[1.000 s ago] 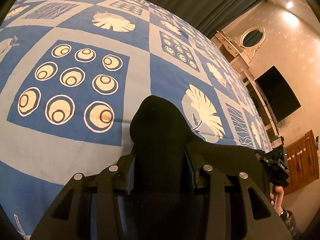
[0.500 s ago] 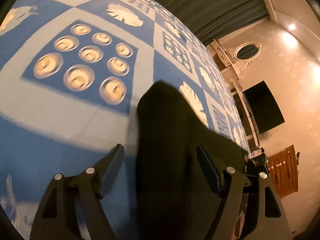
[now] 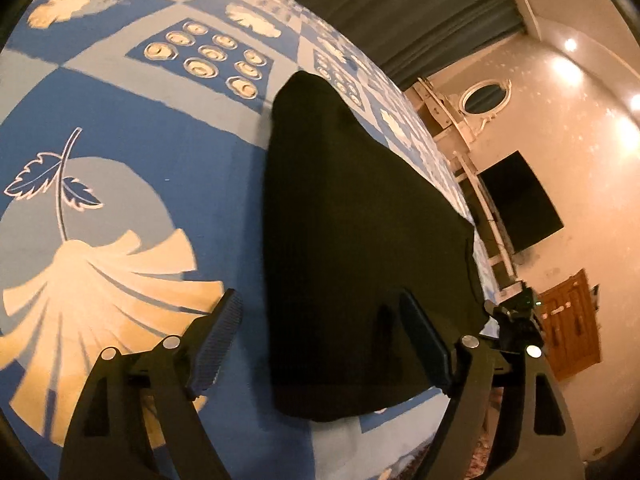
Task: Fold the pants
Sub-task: 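Lower the pants onto the bed, opening the left then the right gripper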
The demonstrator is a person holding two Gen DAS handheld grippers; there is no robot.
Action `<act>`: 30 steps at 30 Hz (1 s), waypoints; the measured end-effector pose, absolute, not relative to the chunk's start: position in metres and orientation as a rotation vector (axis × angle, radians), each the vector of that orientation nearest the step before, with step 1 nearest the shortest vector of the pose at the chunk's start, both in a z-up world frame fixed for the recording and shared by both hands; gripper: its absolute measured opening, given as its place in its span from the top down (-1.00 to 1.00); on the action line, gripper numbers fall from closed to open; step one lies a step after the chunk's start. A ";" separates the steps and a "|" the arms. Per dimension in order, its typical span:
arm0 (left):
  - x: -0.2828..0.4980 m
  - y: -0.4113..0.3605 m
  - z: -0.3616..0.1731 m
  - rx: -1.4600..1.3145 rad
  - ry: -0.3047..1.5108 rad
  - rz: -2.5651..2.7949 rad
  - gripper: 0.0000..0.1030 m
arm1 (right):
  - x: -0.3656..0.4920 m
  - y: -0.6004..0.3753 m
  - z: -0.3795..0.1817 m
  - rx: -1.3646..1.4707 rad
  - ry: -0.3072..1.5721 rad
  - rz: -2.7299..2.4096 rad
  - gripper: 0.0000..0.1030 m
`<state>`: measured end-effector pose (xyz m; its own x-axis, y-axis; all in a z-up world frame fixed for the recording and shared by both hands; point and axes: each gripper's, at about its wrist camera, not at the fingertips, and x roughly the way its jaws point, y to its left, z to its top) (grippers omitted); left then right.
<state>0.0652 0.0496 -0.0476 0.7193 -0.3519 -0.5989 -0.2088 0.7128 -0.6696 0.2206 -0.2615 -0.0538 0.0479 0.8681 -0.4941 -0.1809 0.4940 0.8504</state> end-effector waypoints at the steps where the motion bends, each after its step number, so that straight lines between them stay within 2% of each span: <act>1: 0.066 0.046 -0.048 -0.788 0.781 -0.078 -0.44 | 0.219 -0.258 -0.056 0.687 1.291 0.904 0.07; 3: 0.068 0.042 -0.049 -0.777 0.788 -0.072 -0.09 | 0.219 -0.261 -0.059 0.694 1.296 0.906 0.27; 6: 0.066 0.038 -0.044 -0.763 0.785 -0.056 0.15 | 0.218 -0.269 -0.055 0.738 1.292 0.922 0.39; 10: 0.067 0.037 -0.047 -0.735 0.796 -0.046 0.20 | 0.219 -0.273 -0.056 0.742 1.296 0.930 0.41; 13: 0.065 0.040 -0.056 -0.756 0.782 -0.072 0.07 | 0.220 -0.277 -0.072 0.791 1.303 0.943 0.40; 20: 0.066 0.043 -0.059 -0.790 0.764 -0.104 -0.14 | 0.220 -0.273 -0.071 0.820 1.276 0.974 0.29; 25: 0.071 0.032 -0.055 -0.732 0.771 -0.131 -0.49 | 0.221 -0.278 -0.074 0.863 1.264 0.997 0.27; 30: 0.075 0.029 -0.055 -0.705 0.775 -0.131 -0.56 | 0.220 -0.282 -0.076 0.911 1.253 1.012 0.22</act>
<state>0.0749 0.0293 -0.0551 0.7189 -0.3563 -0.5968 -0.1409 0.7660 -0.6272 0.2204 -0.2823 -0.0761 0.0333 0.9512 -0.3069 -0.1006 0.3087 0.9458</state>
